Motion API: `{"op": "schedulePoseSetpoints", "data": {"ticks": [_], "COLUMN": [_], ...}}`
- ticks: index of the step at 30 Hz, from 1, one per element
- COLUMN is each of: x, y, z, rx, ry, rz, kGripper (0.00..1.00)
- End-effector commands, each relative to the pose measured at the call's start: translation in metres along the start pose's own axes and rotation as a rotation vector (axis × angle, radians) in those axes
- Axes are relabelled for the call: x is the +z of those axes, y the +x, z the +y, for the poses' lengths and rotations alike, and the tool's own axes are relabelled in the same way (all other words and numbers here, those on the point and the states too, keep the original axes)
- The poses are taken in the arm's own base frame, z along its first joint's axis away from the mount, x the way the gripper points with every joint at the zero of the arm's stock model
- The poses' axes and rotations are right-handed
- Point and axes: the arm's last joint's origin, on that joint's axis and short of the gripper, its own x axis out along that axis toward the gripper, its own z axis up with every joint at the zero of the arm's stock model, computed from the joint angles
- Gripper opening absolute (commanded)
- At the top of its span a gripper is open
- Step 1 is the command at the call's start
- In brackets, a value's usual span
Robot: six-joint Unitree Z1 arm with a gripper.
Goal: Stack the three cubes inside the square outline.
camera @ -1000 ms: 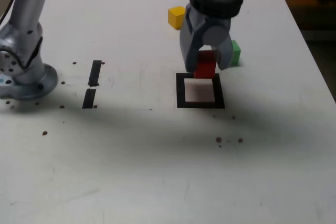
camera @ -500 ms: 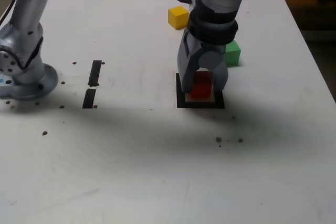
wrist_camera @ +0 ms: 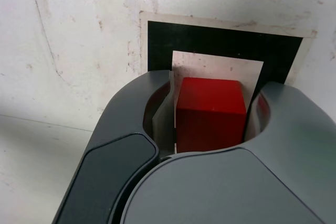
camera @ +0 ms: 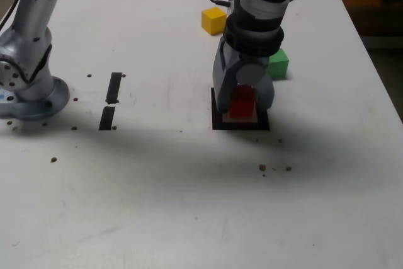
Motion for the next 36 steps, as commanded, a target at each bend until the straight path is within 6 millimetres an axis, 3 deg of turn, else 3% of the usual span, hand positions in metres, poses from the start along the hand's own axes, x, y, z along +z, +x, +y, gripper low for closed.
{"op": "schedulePoseSetpoints", "data": {"ticks": [1,5,9,12,15,20,26,31,36], "x": [-0.008,-0.022,-0.047,-0.072,-0.091,-0.098,-0.083,-0.064,-0.057], "y": [-0.009,-0.031,-0.07,-0.095,-0.106,-0.104,-0.09,-0.065,-0.044], "z": [0.0,0.002,0.011,0.034,0.069,0.135,0.196,0.23,0.249], "rx": [-0.016,-0.017,0.025,0.062,0.07,0.022,-0.01,-0.009,0.001], "ry": [0.007,0.023,0.035,0.01,-0.078,-0.35,-0.521,-0.559,-0.571], "rz": [-0.01,-0.04,-0.09,-0.108,-0.095,-0.076,-0.069,-0.018,0.031], "kGripper": [0.98,1.0,1.0,1.0,1.0,1.0,1.0,1.0,0.99]}}
